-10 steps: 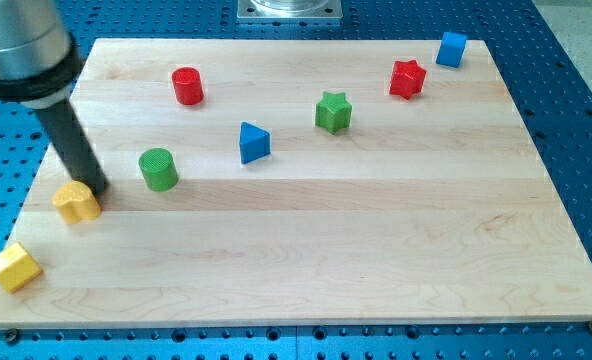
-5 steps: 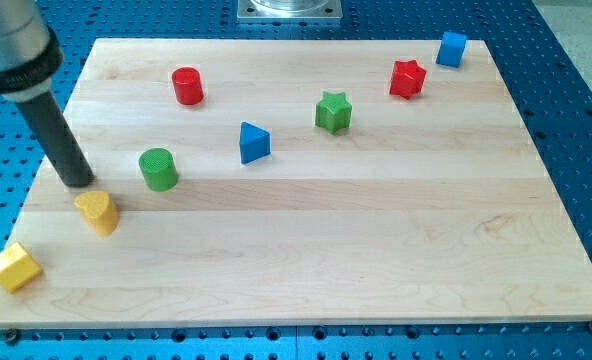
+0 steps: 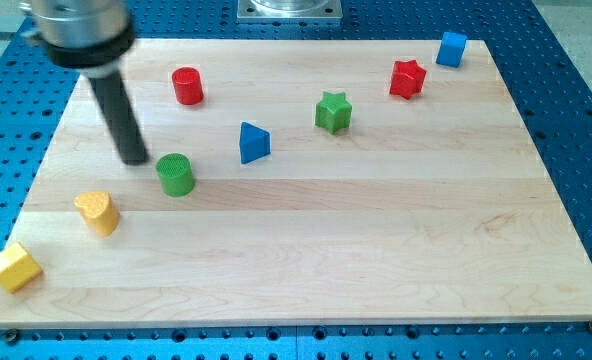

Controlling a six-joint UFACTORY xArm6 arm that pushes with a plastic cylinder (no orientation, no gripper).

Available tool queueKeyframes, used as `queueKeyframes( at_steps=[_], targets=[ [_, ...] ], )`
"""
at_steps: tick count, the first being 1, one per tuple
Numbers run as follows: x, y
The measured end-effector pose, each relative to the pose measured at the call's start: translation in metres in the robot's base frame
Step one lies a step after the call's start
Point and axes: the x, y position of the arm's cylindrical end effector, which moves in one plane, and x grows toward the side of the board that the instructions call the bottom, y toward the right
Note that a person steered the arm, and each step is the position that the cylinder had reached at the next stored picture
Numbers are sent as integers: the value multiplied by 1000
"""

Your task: Place the red circle between the green star and the triangle

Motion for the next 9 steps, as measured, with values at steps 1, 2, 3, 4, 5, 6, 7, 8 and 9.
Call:
queueKeyframes(
  at_steps=[1, 2, 3, 4, 5, 6, 7, 8, 9],
  targets=[
    [-56, 2],
    [-97, 27],
    [-126, 49],
    [-107, 95],
    [-72, 133],
    [-54, 170],
    [-52, 182],
    [-52, 186],
    [-52, 191]
  ],
)
